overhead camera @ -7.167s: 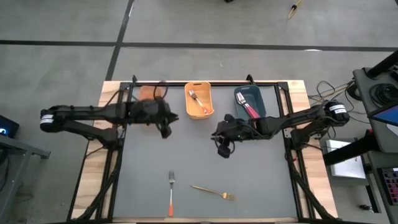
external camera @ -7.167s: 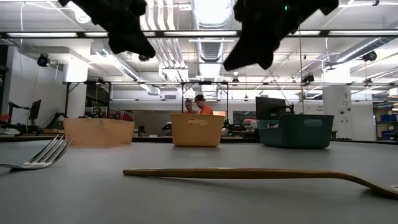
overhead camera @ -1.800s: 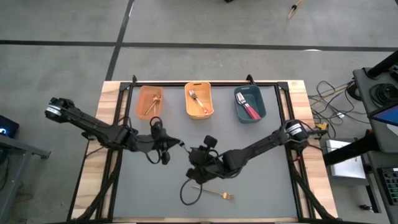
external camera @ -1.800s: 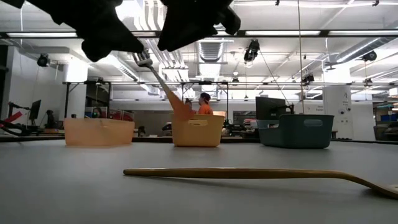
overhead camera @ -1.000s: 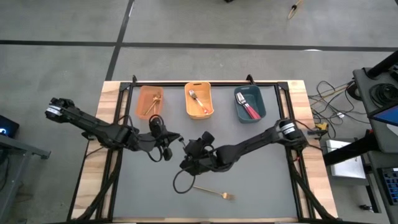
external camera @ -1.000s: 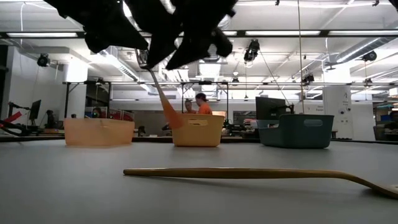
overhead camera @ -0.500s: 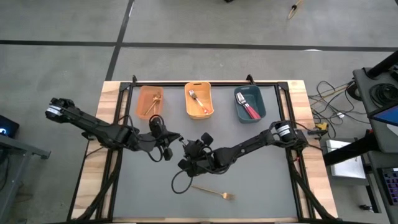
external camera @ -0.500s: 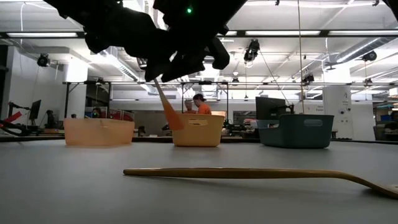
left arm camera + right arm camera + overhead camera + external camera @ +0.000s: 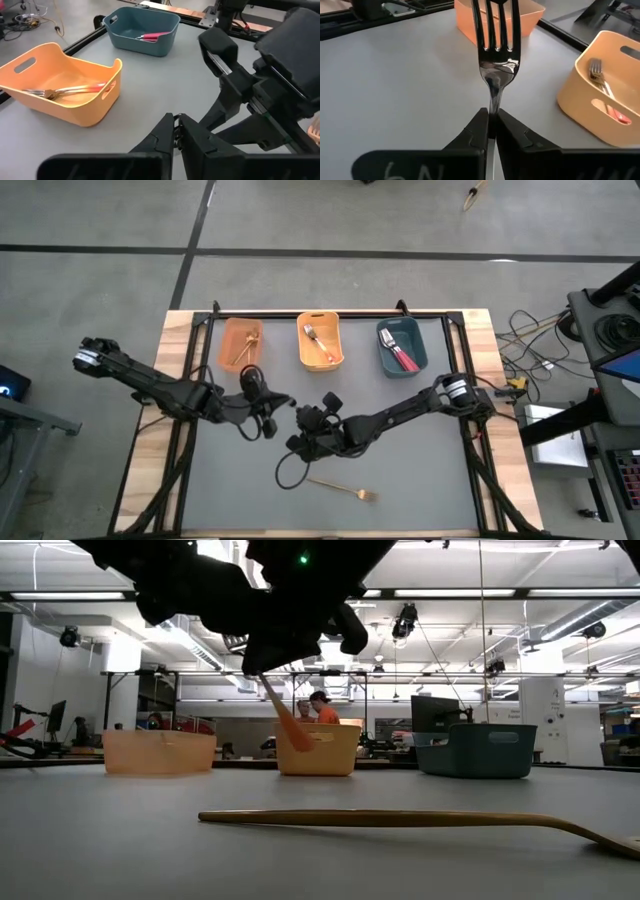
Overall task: Sort silverware by color (type)
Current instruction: Put the orange fork into the yellow bin
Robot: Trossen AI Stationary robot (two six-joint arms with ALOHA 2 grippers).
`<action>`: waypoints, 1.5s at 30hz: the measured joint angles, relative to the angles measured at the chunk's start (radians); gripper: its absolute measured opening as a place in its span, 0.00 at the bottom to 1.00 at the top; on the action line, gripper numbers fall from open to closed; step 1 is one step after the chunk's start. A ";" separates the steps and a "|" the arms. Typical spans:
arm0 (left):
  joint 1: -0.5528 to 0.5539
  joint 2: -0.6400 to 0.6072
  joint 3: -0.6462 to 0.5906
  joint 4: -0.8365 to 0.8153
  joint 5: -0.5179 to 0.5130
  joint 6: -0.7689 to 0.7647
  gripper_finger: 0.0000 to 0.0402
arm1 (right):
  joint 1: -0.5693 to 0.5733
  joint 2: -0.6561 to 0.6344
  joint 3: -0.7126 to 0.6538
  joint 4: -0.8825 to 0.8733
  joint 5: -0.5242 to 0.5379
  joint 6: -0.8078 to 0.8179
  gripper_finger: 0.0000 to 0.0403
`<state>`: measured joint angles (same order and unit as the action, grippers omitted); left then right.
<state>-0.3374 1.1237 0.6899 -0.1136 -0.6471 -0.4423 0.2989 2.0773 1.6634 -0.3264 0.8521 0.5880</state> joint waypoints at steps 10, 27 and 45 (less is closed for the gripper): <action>0.000 -0.042 0.000 0.012 0.002 0.117 0.22 | -0.019 -0.049 0.000 -0.046 -0.118 -0.005 0.03; 0.001 -0.308 -0.017 -0.004 0.002 0.704 0.35 | -0.243 -0.124 0.001 -0.271 -0.747 0.070 0.03; 0.296 -0.382 -0.073 0.034 0.119 0.890 0.35 | -0.512 -0.125 0.150 -0.512 -0.991 -0.039 0.03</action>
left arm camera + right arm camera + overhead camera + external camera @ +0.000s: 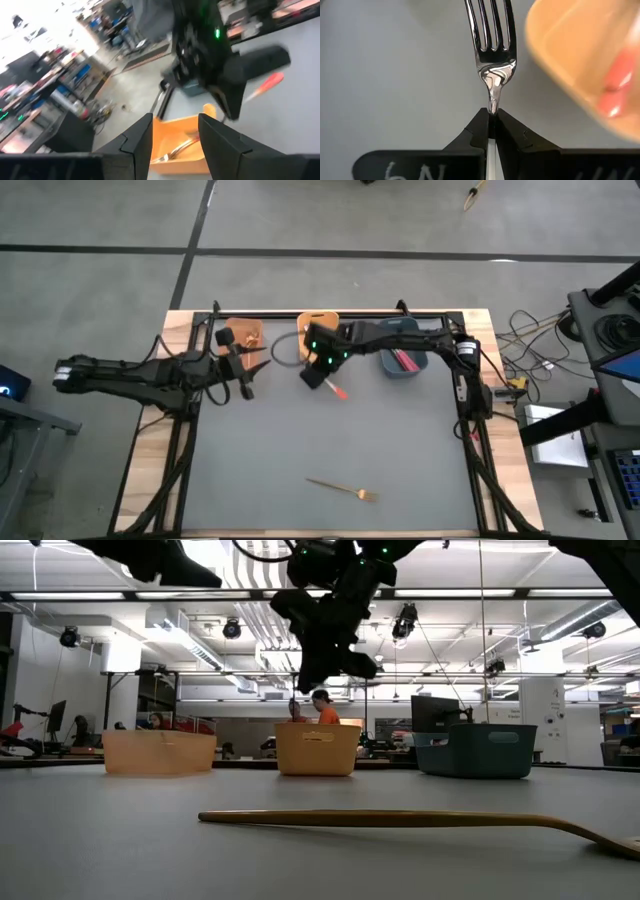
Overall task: Sort silverware by color (type)
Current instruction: Put the orange fork into the yellow bin
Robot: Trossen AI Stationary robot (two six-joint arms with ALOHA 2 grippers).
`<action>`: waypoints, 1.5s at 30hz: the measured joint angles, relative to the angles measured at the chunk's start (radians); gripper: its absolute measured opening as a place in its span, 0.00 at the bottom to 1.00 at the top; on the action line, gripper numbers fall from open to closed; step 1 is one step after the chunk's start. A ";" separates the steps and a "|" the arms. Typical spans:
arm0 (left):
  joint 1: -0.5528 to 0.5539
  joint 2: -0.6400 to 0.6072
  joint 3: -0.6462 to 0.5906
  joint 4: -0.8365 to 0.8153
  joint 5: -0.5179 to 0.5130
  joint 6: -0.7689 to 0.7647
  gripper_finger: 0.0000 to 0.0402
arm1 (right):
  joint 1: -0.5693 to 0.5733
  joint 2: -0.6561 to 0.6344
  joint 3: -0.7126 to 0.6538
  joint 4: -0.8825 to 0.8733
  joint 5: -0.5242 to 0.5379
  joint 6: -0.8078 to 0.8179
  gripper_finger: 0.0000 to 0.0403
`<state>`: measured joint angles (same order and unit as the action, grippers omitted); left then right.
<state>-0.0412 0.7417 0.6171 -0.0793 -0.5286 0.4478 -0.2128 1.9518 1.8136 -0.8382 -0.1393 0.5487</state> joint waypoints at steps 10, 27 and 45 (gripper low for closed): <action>0.153 0.009 -0.032 -0.007 0.023 -0.037 0.35 | -0.158 0.050 0.201 -0.211 -0.003 -0.027 0.03; 0.157 0.007 -0.036 0.035 0.022 -0.011 0.35 | -0.309 0.224 0.363 -0.230 -0.199 -0.006 0.03; 0.157 0.008 -0.036 0.035 0.021 -0.011 0.35 | -0.337 0.295 0.422 -0.261 -0.279 0.079 0.03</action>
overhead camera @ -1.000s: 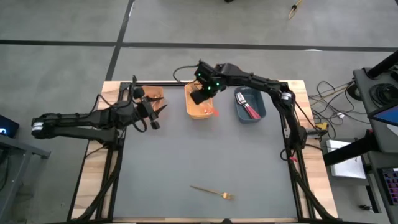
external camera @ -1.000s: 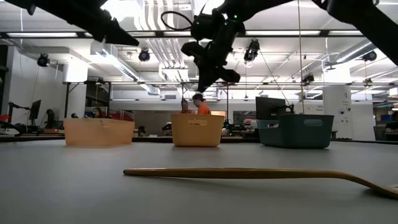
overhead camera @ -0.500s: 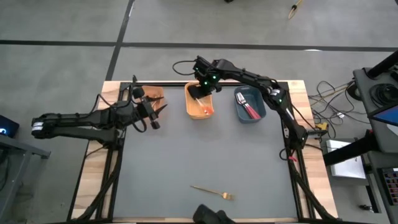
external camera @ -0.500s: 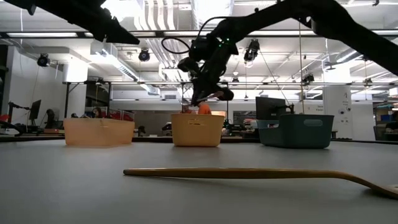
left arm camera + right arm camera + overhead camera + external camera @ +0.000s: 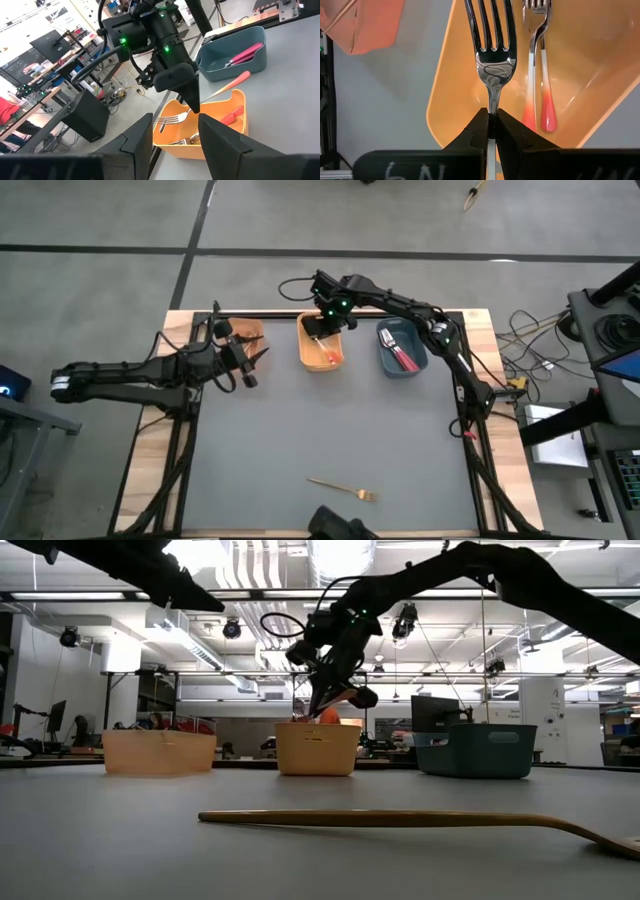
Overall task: Sort silverware by color (type)
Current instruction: Put the orange fork into the yellow bin
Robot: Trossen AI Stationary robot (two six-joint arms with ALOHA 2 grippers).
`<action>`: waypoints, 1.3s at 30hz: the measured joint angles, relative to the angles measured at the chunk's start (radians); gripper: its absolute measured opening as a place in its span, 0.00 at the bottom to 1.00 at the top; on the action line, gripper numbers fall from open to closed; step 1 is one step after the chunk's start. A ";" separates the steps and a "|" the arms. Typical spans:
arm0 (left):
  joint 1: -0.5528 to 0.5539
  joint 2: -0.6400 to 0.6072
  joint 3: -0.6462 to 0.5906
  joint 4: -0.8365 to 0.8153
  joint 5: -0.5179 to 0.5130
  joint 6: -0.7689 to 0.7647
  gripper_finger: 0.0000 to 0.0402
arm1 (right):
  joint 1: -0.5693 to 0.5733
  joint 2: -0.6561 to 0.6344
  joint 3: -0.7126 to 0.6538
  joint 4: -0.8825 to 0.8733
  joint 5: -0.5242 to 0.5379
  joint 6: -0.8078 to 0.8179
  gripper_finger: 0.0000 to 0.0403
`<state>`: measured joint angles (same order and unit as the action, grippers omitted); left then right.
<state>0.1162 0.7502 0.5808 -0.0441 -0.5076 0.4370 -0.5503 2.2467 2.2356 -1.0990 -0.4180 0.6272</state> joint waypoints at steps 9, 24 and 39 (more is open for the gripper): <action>0.000 0.000 0.000 0.000 0.000 0.000 0.35 | 0.008 0.000 -0.022 0.003 0.016 0.000 0.03; 0.000 0.000 0.000 0.000 0.000 0.000 0.35 | 0.011 0.010 -0.031 0.052 0.053 -0.010 0.03; 0.000 0.000 0.000 0.000 0.000 0.000 0.35 | 0.007 0.061 -0.032 0.066 0.060 -0.067 0.03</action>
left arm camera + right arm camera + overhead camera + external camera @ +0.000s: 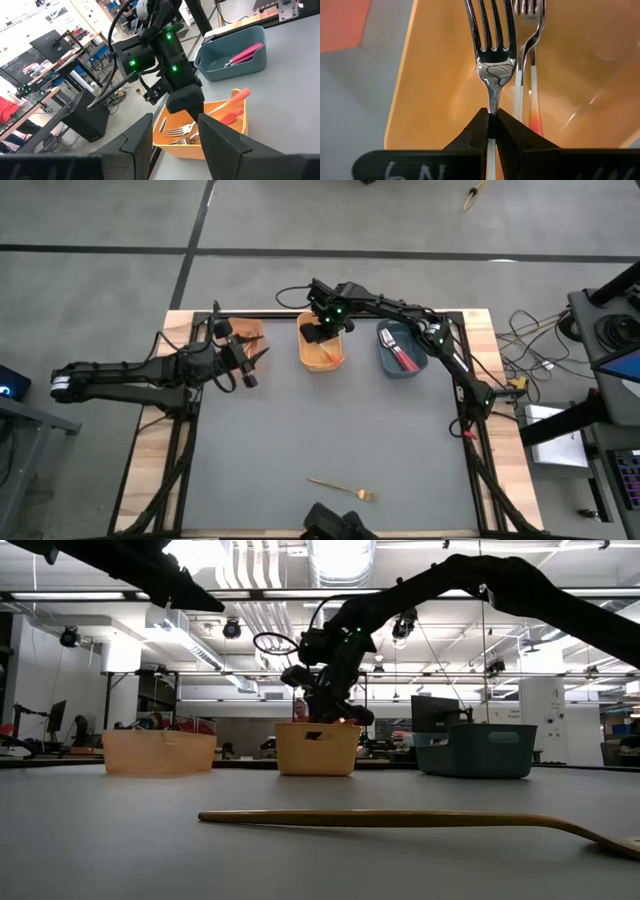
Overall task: Sort silverware by color (type)
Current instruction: Put the orange fork into the yellow bin
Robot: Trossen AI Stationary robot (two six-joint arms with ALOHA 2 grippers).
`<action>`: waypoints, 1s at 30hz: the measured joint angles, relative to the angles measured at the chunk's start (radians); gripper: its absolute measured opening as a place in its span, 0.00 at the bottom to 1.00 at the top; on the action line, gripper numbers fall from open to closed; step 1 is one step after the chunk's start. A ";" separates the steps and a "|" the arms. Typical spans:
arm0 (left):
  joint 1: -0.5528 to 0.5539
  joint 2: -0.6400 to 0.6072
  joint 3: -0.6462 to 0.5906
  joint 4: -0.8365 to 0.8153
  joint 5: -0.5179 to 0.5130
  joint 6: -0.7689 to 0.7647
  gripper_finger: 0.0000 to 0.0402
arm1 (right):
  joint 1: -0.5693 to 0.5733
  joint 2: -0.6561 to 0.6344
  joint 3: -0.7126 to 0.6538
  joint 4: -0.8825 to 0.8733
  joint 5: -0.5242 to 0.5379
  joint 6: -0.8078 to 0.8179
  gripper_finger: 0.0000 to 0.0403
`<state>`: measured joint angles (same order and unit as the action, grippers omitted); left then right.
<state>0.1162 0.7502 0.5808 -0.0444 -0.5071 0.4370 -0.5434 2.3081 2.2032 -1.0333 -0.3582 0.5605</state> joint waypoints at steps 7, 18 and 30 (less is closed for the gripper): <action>0.000 0.000 0.000 0.000 0.001 0.000 0.35 | 0.000 0.000 0.000 0.007 0.054 -0.048 0.03; 0.000 0.000 0.000 0.000 0.001 0.000 0.35 | 0.000 0.003 0.000 0.055 0.099 -0.024 0.03; 0.000 0.000 -0.001 0.000 0.001 0.000 0.35 | 0.006 0.003 -0.007 0.073 0.100 -0.020 0.03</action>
<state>0.1162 0.7502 0.5800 -0.0444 -0.5060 0.4370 -0.5372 2.3116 2.1963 -0.9599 -0.2584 0.5404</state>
